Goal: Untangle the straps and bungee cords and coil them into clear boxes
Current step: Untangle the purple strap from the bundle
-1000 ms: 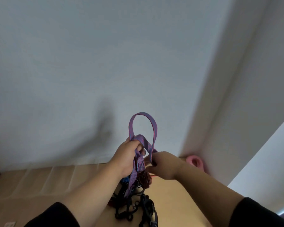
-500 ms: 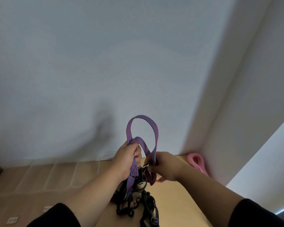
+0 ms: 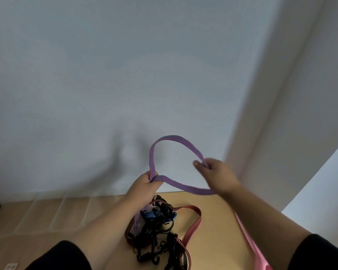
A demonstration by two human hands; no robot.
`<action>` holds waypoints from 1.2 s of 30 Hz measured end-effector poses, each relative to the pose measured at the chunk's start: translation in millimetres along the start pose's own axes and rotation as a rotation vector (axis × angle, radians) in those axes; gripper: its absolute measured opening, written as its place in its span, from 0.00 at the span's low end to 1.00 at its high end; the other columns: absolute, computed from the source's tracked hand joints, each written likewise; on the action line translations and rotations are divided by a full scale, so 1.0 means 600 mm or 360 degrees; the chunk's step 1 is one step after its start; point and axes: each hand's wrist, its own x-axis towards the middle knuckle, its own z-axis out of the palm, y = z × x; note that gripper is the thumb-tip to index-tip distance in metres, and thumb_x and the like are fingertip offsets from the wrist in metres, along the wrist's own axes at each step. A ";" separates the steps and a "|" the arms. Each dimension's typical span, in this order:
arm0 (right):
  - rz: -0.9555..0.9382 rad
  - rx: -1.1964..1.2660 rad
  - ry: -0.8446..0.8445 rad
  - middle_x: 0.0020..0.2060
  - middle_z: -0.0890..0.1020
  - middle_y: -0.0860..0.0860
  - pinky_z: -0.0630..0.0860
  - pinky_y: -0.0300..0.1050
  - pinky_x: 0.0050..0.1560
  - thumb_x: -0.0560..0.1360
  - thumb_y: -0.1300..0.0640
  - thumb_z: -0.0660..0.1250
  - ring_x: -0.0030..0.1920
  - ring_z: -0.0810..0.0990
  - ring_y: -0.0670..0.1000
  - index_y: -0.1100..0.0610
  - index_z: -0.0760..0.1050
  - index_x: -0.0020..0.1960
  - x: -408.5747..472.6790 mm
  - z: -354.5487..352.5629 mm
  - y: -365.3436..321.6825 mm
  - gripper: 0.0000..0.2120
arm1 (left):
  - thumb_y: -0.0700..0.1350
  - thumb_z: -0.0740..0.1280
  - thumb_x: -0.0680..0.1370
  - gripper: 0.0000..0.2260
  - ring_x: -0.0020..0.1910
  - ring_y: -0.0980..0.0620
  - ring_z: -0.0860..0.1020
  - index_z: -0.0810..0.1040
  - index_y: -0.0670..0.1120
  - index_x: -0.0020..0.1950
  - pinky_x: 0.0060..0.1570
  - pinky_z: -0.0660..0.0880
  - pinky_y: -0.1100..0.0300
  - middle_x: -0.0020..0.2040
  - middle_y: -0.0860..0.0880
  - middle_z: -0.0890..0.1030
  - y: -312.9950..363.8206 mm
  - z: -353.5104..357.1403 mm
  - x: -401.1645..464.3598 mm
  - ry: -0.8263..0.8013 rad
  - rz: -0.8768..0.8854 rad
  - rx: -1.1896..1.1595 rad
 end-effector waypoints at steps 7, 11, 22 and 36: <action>-0.0256 0.0756 0.0147 0.23 0.65 0.47 0.59 0.39 0.25 0.68 0.44 0.69 0.25 0.61 0.47 0.50 0.68 0.29 0.022 -0.089 -0.061 0.16 | 0.53 0.68 0.76 0.08 0.27 0.60 0.70 0.72 0.58 0.38 0.32 0.69 0.62 0.31 0.56 0.74 -0.051 -0.038 -0.002 -0.0137 0.0133 0.0686; -0.0157 0.1003 0.0114 0.22 0.65 0.49 0.59 0.39 0.23 0.69 0.53 0.69 0.23 0.59 0.49 0.51 0.70 0.29 0.017 -0.084 -0.076 0.12 | 0.53 0.68 0.78 0.11 0.31 0.56 0.70 0.71 0.53 0.39 0.33 0.67 0.60 0.33 0.55 0.74 -0.060 -0.056 -0.009 -0.0118 0.0196 0.0846; -0.0108 0.0611 -0.0946 0.24 0.61 0.50 0.57 0.39 0.26 0.72 0.53 0.71 0.25 0.57 0.49 0.62 0.69 0.35 -0.005 -0.124 -0.081 0.17 | 0.53 0.69 0.77 0.14 0.34 0.56 0.69 0.67 0.55 0.35 0.32 0.61 0.60 0.37 0.52 0.72 -0.091 -0.097 -0.032 -0.0060 0.0247 0.1093; 0.0000 0.0184 -0.1100 0.22 0.72 0.57 0.66 0.40 0.26 0.73 0.52 0.69 0.22 0.66 0.52 0.58 0.81 0.35 -0.024 -0.140 -0.031 0.12 | 0.45 0.68 0.76 0.12 0.31 0.58 0.68 0.70 0.53 0.35 0.31 0.60 0.62 0.34 0.52 0.73 -0.135 -0.119 -0.054 -0.0092 0.0108 0.1098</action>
